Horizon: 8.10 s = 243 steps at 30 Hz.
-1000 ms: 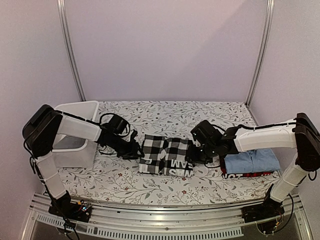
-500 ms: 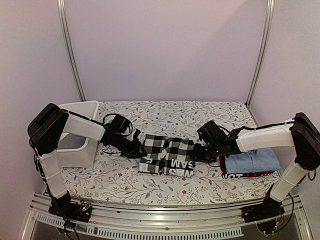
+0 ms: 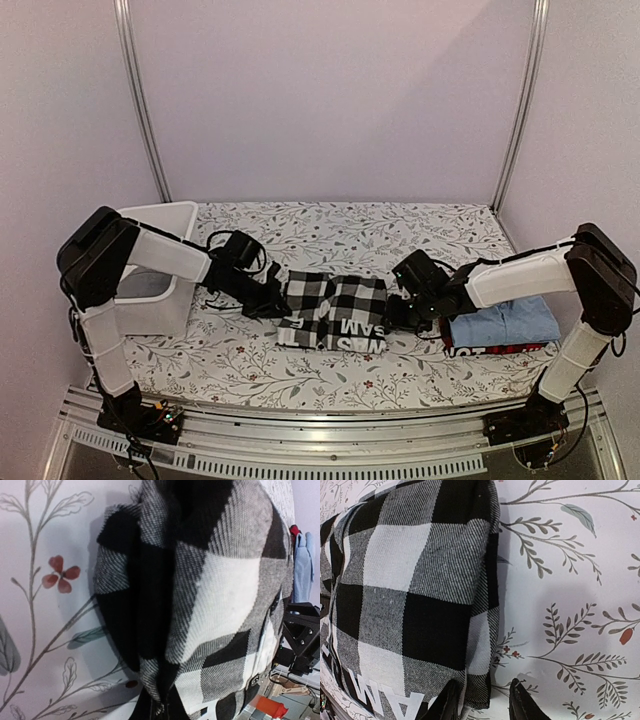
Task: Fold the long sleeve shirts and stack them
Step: Pick up the square-folded shirt from the center of the board, then turn over the square-folded shirt at the center of the board, then move the square-folded shirt to the center of the board.
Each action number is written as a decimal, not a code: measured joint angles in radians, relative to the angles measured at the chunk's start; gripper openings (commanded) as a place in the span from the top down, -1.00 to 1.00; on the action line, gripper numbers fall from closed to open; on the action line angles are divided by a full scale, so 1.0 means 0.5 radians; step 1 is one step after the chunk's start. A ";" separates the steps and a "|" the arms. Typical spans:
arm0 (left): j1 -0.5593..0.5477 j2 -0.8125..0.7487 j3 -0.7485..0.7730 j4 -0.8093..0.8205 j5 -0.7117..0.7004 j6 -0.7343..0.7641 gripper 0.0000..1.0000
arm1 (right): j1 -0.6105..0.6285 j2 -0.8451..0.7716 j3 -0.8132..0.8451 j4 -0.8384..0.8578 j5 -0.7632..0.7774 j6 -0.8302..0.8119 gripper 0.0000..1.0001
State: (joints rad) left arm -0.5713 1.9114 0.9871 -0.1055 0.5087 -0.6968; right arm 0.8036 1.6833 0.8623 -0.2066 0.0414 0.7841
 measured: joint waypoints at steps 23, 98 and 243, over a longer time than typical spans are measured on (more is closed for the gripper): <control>0.251 -0.536 0.096 -0.942 -0.153 0.504 1.00 | 0.144 0.349 0.509 0.044 -0.082 -0.007 0.50; -0.797 0.637 1.974 -1.280 -0.507 0.252 -0.28 | -0.257 -0.720 0.193 -0.257 -0.013 -0.273 -0.16; 0.018 -0.953 0.310 -0.969 -0.742 0.623 -0.99 | -0.130 0.079 0.224 -0.948 0.636 0.111 1.00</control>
State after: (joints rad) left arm -0.5625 1.4349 1.1419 -0.5900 0.1375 -0.3855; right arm 0.7383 1.7229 0.9745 -0.6804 0.3595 0.8394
